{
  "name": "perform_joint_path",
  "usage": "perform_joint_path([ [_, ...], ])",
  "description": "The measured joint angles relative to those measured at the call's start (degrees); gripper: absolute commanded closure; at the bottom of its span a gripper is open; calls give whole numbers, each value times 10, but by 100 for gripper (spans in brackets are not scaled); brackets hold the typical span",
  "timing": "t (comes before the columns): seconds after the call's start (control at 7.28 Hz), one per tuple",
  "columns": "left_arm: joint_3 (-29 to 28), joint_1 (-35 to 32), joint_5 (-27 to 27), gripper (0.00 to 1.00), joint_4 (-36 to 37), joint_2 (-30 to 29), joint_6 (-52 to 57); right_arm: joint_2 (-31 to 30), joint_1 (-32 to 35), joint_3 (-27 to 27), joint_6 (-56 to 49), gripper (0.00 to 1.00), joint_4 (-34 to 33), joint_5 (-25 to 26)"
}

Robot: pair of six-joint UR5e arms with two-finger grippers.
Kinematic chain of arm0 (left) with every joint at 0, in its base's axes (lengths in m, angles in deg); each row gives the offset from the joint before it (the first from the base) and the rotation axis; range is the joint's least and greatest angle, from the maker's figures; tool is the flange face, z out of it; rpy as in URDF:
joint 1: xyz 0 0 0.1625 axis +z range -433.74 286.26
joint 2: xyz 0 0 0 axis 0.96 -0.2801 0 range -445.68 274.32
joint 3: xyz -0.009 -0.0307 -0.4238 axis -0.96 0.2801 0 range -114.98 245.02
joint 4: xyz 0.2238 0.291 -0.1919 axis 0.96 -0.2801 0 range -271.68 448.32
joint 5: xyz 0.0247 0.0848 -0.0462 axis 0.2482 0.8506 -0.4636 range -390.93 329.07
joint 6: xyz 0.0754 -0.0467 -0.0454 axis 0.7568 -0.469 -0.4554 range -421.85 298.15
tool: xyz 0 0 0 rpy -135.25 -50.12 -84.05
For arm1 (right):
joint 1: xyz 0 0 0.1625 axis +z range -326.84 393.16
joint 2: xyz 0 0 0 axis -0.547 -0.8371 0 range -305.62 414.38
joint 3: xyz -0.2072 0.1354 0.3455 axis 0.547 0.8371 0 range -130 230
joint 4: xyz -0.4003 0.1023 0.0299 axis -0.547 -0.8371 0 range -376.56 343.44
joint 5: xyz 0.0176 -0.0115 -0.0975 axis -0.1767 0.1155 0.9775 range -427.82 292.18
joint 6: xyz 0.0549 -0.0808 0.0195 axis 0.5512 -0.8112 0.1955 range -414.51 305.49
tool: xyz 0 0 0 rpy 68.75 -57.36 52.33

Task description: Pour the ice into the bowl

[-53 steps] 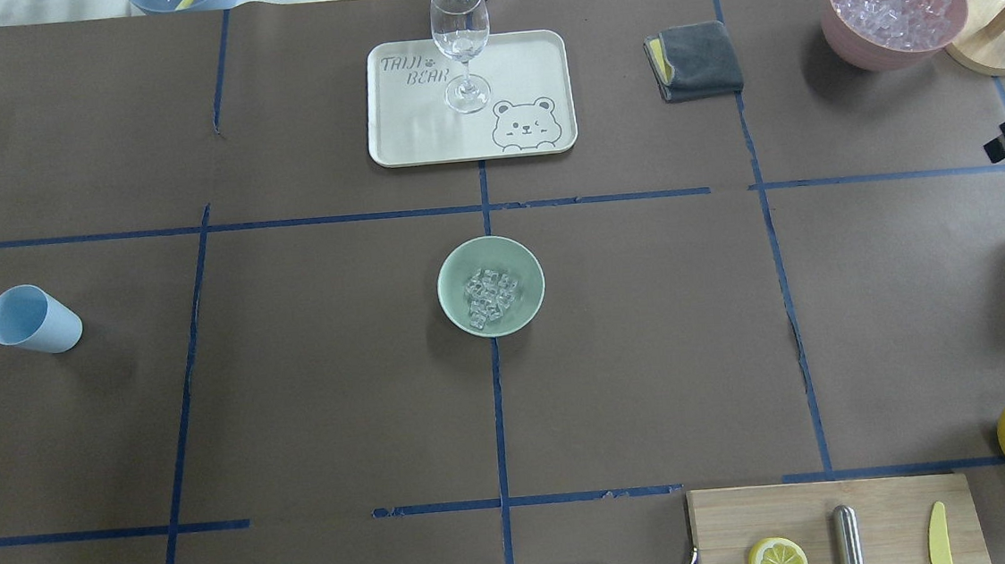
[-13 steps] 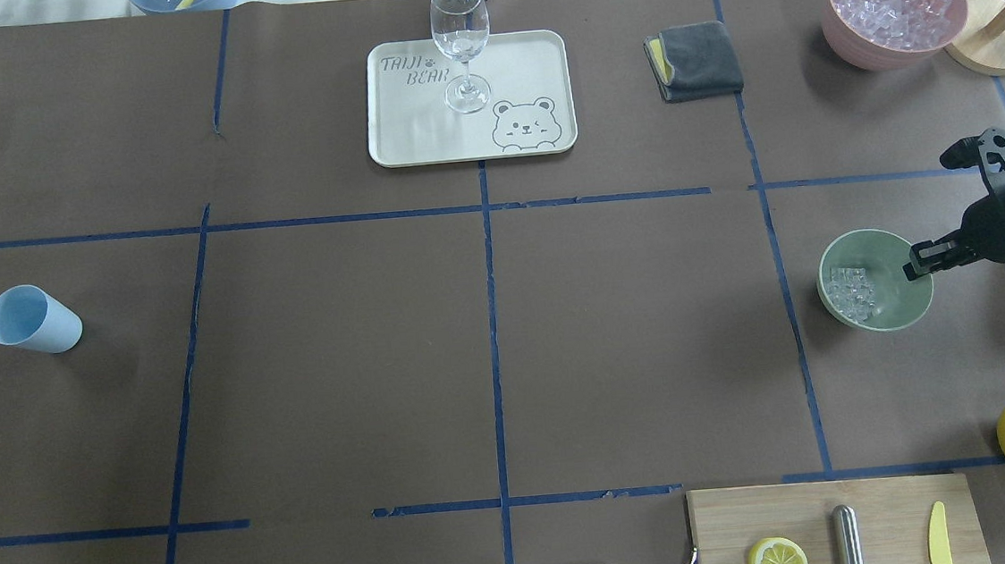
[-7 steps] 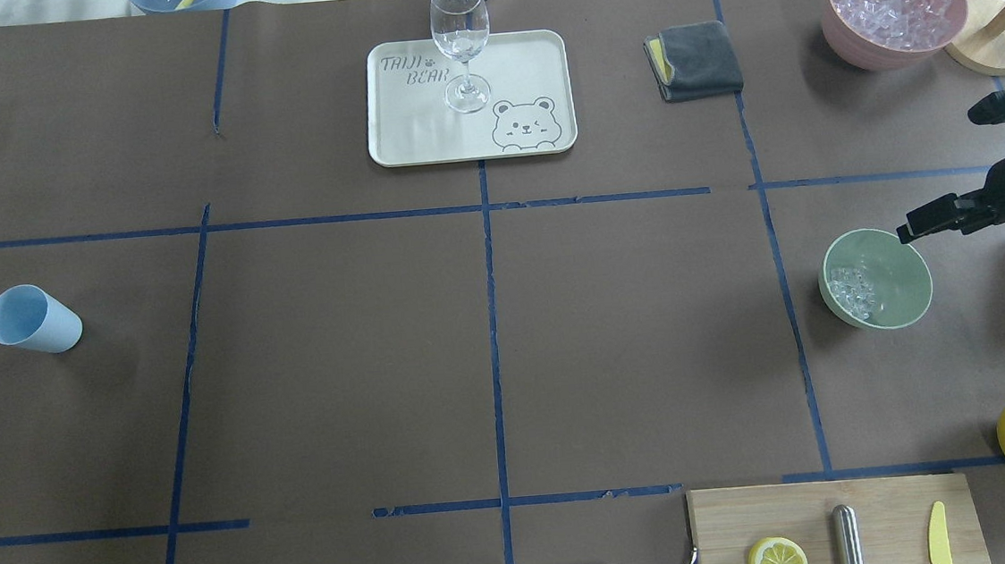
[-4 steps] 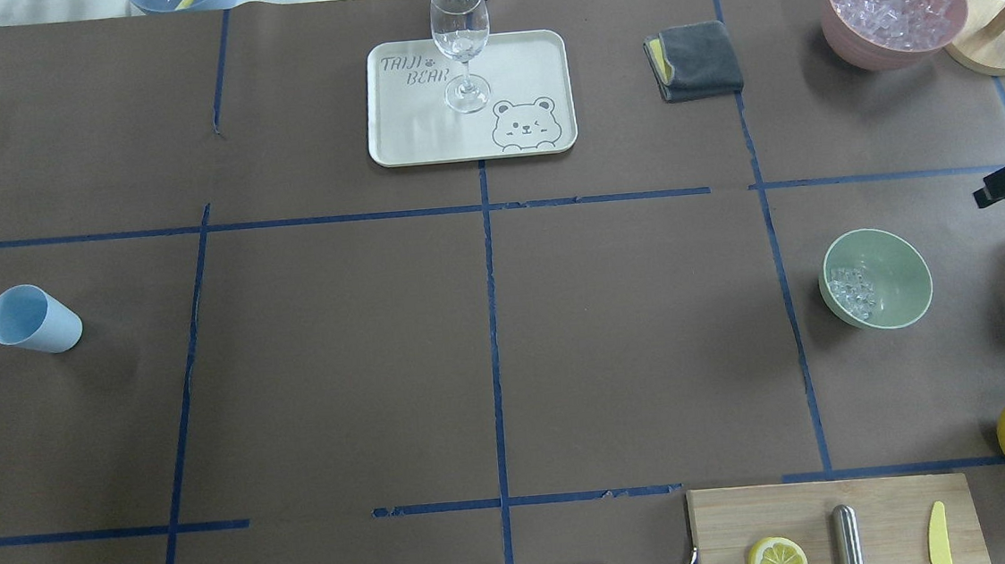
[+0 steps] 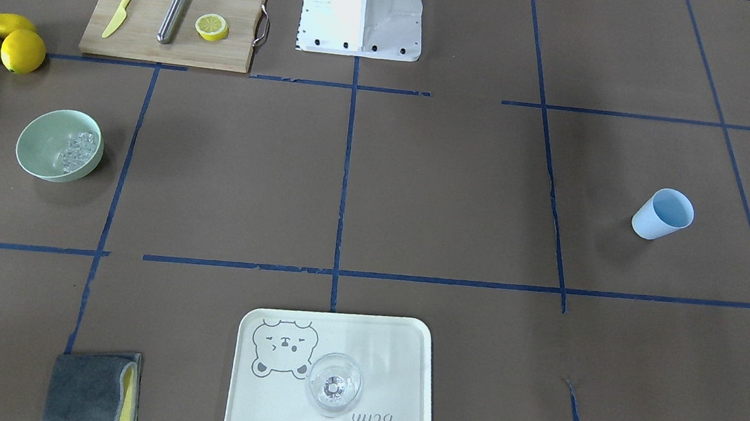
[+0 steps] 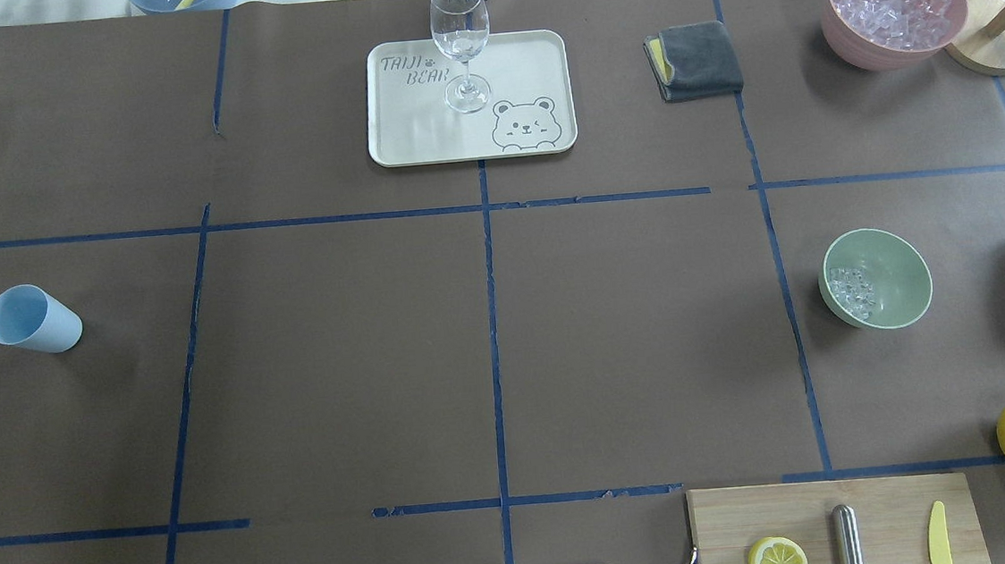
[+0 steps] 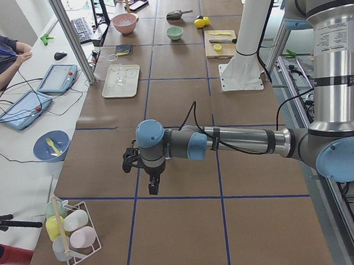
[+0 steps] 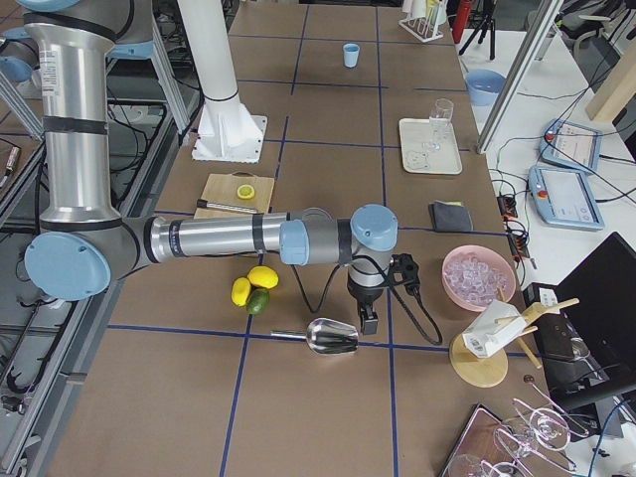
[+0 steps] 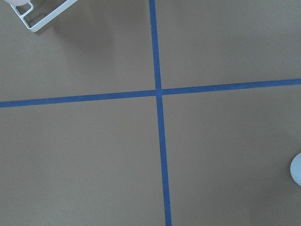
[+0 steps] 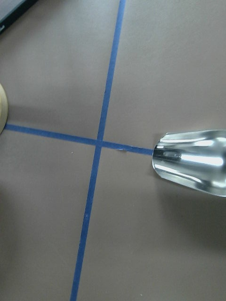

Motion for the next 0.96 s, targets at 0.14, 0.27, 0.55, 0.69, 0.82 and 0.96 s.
perform_joint_path([
  [0.14,-3,0,0,0,0,0,0,-6,18,1,-8,0,-25,2],
  [0.27,-9,0,0,0,-3,0,0,-13,24,1,-10,0,-34,2],
  [0.55,-10,1,0,0,-4,-1,-1,-17,26,2,-12,0,-38,0],
  [0.69,-9,1,0,0,-4,-2,-1,-17,26,4,-12,0,-38,-1],
  [0.82,-8,1,0,0,-4,-2,0,-17,26,6,-13,0,-38,-1],
  [0.96,-8,1,0,0,-4,-2,0,-17,26,8,-13,0,-38,-1],
])
